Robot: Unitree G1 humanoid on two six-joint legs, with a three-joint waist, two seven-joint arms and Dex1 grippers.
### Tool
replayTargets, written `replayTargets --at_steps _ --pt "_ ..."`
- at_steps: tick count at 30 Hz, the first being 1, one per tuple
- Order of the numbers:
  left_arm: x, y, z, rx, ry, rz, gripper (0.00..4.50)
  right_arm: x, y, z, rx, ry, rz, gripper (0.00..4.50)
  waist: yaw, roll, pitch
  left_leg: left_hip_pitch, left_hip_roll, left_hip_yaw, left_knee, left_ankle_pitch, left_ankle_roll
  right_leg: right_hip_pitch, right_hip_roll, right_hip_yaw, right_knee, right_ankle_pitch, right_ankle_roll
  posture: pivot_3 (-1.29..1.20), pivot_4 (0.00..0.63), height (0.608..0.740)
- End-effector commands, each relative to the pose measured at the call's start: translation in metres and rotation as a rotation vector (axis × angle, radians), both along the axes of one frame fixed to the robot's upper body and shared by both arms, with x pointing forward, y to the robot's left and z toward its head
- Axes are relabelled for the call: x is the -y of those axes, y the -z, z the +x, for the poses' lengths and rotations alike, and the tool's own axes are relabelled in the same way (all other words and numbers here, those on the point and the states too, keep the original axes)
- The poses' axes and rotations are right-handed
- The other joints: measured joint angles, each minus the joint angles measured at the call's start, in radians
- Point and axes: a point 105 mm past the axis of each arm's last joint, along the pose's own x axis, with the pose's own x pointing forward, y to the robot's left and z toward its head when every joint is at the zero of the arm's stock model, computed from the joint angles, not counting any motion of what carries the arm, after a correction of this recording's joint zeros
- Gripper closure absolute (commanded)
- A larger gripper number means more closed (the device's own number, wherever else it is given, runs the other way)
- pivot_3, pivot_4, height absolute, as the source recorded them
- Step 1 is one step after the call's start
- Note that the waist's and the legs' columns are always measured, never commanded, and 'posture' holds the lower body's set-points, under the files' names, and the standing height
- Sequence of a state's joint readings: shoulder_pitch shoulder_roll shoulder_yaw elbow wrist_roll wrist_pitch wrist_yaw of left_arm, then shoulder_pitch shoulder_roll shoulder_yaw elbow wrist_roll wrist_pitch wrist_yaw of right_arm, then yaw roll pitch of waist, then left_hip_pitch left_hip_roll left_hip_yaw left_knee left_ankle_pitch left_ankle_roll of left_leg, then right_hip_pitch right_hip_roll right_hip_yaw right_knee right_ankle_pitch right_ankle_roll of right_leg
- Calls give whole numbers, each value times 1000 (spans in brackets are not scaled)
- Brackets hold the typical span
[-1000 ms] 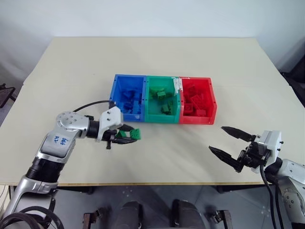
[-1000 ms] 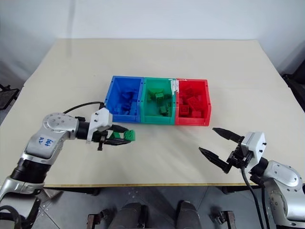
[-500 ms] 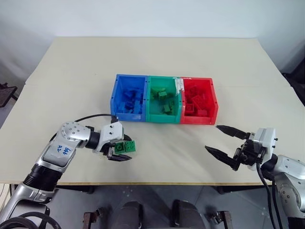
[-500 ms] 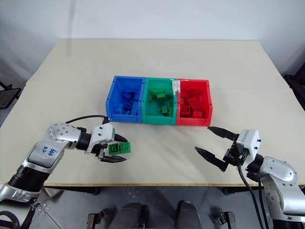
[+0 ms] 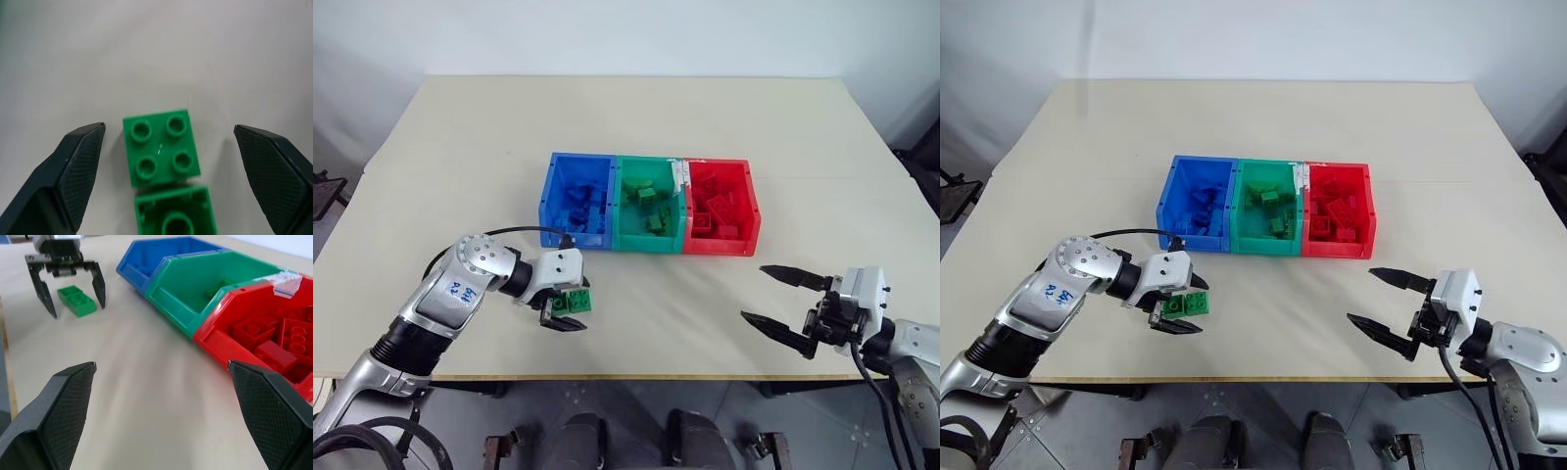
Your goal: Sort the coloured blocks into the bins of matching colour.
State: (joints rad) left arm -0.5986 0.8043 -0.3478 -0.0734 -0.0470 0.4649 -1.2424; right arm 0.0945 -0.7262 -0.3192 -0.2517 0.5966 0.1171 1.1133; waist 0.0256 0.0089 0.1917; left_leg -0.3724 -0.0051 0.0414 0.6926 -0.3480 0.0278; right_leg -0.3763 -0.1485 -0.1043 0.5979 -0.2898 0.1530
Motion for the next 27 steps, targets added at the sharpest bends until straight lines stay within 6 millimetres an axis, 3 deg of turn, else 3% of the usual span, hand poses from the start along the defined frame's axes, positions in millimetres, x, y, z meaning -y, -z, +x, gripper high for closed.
replayTargets --at_steps 1,7,8,13,18,22,27 --pt "-2 -1 2 30 2 48 935 0 -12 -3 46 -15 -12 0 0 0 0 0 0 0 0 0 0 0 0 0 0 0 0 0 150 740" --pt "8 -4 2 9 -7 -33 2863 -3 -11 -5 50 -24 -14 0 1 0 0 0 0 0 0 0 0 0 0 0 0 0 0 0 150 740" --pt "7 -3 2 11 1 -24 3021 -3 -11 -7 46 -26 -13 0 2 0 0 0 1 0 0 0 0 0 0 0 0 0 0 0 150 740" --pt "19 -19 13 60 -22 -135 3016 -4 -8 -12 36 -36 -20 0 3 0 0 0 0 -1 0 0 0 0 0 0 0 0 0 0 150 740" --pt "62 -74 41 220 -27 -441 3016 -1 -17 -1 109 63 88 0 5 -1 1 -2 1 -2 5 0 0 0 -1 -1 3 0 0 0 150 740" --pt "87 -100 66 322 -74 -561 3016 4 -21 10 165 166 172 0 5 -1 0 -2 -1 -2 5 0 0 0 0 -1 3 0 0 0 150 740" --pt "104 -110 98 412 -161 -598 3016 7 -27 23 264 283 210 0 1 -1 0 -2 -3 -1 5 0 0 0 0 -1 3 0 0 0 150 740"
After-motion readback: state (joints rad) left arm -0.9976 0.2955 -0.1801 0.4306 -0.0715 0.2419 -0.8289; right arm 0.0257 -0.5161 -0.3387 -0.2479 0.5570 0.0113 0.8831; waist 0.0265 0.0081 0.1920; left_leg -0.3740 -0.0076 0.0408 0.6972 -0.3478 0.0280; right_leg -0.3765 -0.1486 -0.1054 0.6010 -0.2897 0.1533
